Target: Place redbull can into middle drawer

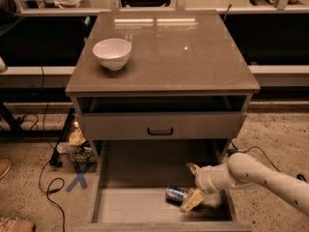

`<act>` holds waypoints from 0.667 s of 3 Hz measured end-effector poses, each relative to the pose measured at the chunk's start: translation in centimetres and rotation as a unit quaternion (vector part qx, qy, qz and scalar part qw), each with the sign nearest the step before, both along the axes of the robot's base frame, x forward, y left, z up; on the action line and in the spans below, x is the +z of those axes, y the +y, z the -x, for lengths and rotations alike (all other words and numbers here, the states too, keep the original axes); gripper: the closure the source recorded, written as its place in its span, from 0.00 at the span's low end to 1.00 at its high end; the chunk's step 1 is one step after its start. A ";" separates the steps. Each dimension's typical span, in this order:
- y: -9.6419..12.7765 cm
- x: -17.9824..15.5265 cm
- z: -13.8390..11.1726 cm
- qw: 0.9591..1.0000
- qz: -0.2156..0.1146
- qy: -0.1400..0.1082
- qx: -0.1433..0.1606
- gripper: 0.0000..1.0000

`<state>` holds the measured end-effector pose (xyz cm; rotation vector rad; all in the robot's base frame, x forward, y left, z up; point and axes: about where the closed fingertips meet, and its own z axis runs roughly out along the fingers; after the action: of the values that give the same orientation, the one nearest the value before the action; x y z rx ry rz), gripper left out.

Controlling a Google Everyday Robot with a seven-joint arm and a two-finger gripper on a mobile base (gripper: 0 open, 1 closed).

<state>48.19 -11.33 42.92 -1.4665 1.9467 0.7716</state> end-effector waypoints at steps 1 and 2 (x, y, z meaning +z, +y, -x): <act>-2.7 3.5 -0.4 1.000 -0.001 -0.022 -0.004 0.00; -6.6 10.7 -1.2 0.998 0.022 -0.063 0.001 0.00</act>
Offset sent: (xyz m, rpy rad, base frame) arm 0.0225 -0.1011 0.1660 -0.0685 -0.2029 0.0044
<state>49.44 -17.88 53.57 -1.5064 1.8768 0.6254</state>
